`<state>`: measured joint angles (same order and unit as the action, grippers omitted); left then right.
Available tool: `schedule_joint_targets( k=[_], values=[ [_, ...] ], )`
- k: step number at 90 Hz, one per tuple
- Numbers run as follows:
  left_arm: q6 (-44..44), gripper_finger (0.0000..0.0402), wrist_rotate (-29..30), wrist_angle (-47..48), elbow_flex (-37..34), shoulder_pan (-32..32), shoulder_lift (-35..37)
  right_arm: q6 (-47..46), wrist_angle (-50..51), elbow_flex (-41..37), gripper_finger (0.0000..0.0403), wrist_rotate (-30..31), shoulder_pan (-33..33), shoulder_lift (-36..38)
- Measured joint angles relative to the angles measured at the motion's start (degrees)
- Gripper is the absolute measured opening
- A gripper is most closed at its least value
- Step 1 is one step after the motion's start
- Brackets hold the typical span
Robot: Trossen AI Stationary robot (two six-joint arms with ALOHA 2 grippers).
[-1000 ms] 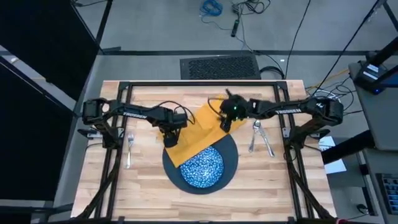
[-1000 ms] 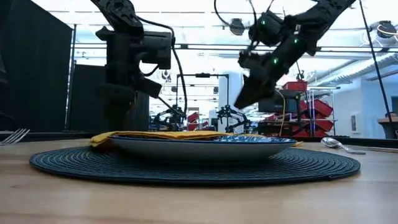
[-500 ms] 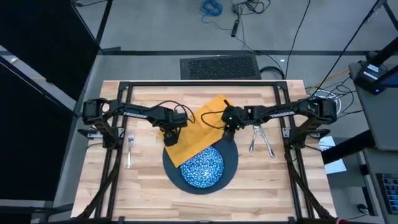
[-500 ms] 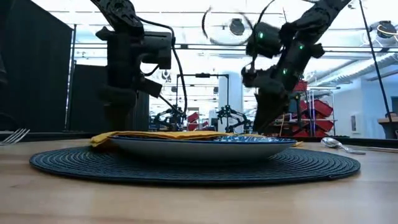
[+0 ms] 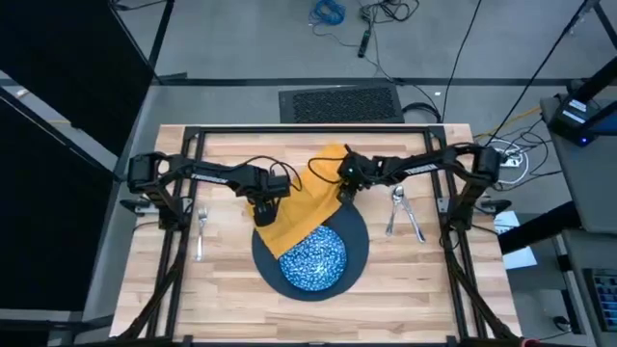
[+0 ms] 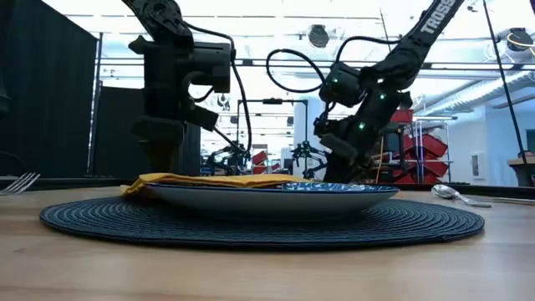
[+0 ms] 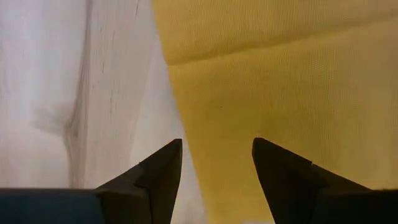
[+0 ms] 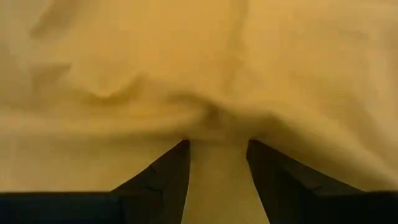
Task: Set table place
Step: Fold the yellow table napkin
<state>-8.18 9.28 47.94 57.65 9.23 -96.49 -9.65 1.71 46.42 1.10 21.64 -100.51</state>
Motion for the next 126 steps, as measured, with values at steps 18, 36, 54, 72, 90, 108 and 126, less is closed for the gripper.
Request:
schedule_joint_targets(
  k=[18, 36, 54, 72, 90, 108, 126],
  values=[
    [-0.5, 0.0184, 0.0, 0.0, 0.0, 0.0, 0.0, 1.9, -0.4, 4.4, 0.0157, 0.0, 4.0, -1.2],
    [-1.0, 0.0184, 2.6, -0.7, 0.0, 0.0, 0.1, 3.5, -1.3, 11.0, 0.0157, 0.6, 7.4, -4.1],
    [-0.6, 0.0184, 7.4, 0.2, 0.0, -0.8, 4.0, 7.0, 7.9, 19.0, 0.0157, 0.4, 6.2, -3.2],
    [1.1, 0.0184, 7.4, 1.7, -0.1, -2.9, 10.1, 8.7, 16.5, 23.7, 0.0157, 0.2, -1.6, -1.2],
    [1.0, 0.0184, 7.2, 2.0, -7.3, -6.1, 15.1, 8.9, 15.1, 23.8, 0.0157, 0.0, -11.8, -1.7],
    [-3.5, 0.0184, 7.1, -1.3, -13.2, -9.3, 17.2, 8.6, 6.9, 23.9, 0.0157, -2.5, -18.8, -2.2],
    [-3.5, 0.0184, 7.1, -4.6, -15.1, -11.7, 17.1, 7.4, 4.9, 23.9, 0.0157, -4.0, -21.2, -5.4]
  ],
)
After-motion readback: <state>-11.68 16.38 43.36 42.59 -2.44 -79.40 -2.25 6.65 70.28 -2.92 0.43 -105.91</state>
